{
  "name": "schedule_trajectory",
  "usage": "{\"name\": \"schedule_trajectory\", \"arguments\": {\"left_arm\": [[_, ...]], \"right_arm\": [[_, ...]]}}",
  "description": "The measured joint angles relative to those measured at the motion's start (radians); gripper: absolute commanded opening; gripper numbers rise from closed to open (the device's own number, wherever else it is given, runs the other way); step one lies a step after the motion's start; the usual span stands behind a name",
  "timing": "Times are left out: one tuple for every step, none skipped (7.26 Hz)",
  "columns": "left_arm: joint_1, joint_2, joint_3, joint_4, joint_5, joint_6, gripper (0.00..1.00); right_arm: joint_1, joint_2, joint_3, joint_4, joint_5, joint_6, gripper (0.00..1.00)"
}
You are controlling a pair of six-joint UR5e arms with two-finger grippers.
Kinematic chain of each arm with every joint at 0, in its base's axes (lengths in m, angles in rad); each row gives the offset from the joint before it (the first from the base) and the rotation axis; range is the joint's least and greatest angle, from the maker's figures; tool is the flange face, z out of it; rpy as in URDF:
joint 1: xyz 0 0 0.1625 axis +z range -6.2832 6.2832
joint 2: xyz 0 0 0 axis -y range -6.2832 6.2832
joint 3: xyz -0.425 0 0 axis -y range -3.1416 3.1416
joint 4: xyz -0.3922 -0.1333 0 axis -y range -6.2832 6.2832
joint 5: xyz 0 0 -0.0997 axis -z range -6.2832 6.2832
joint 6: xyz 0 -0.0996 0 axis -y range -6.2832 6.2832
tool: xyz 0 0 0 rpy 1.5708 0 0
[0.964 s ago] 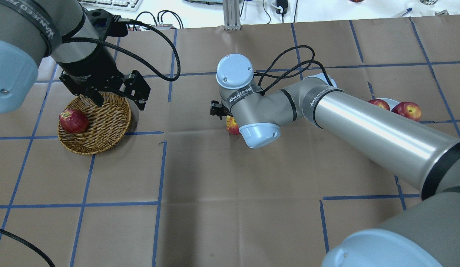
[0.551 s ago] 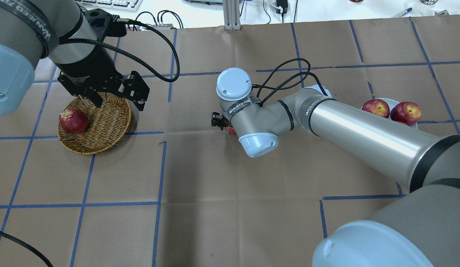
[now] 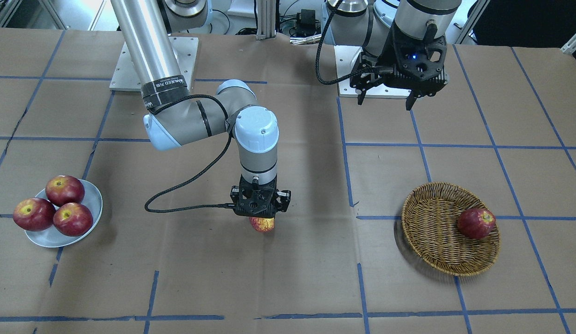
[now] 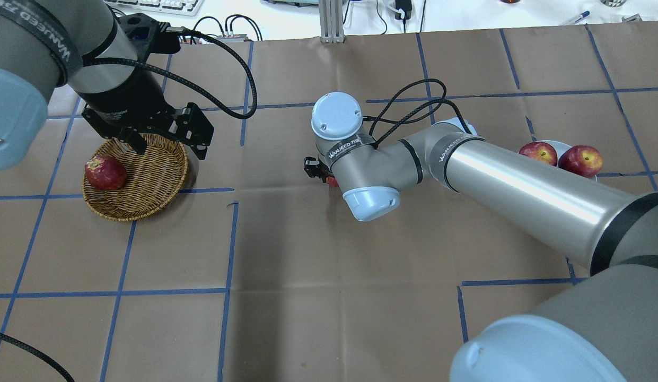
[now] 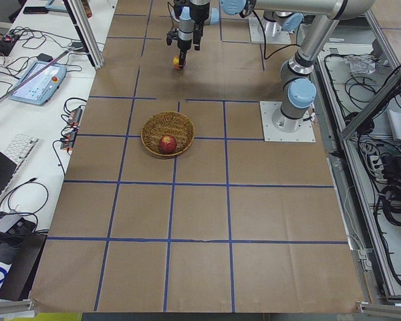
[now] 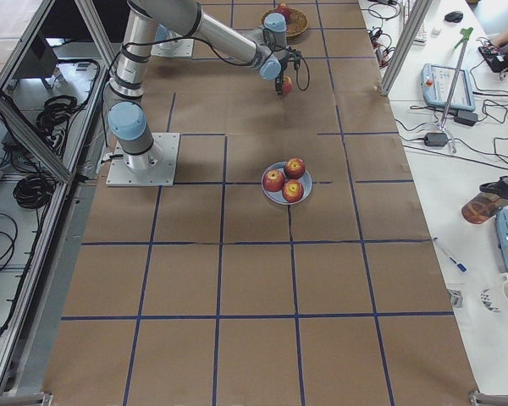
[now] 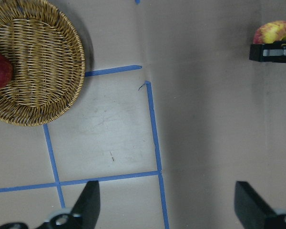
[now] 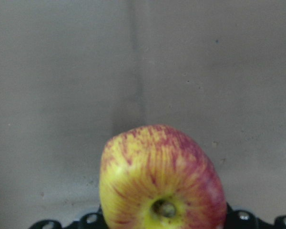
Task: Transfer apple from basket to plate
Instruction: 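Lift the apple with the right gripper and carry it over the blue plate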
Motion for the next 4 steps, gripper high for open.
{"name": "schedule_trajectory", "arguments": {"left_arm": [[0.0, 0.0, -0.001, 0.0, -0.001, 0.0, 0.99], [0.0, 0.001, -0.001, 0.0, -0.001, 0.0, 0.99], [0.0, 0.001, -0.001, 0.0, -0.002, 0.0, 0.99], [0.0, 0.001, -0.001, 0.0, -0.002, 0.0, 0.99]], "right_arm": [[-0.006, -0.016, -0.011, 0.004, -0.003, -0.001, 0.59], [-0.019, -0.053, -0.017, 0.028, -0.005, -0.005, 0.59], [-0.052, -0.111, -0.016, 0.09, -0.004, -0.034, 0.59], [-0.11, -0.177, -0.011, 0.167, -0.001, -0.107, 0.59]]}}
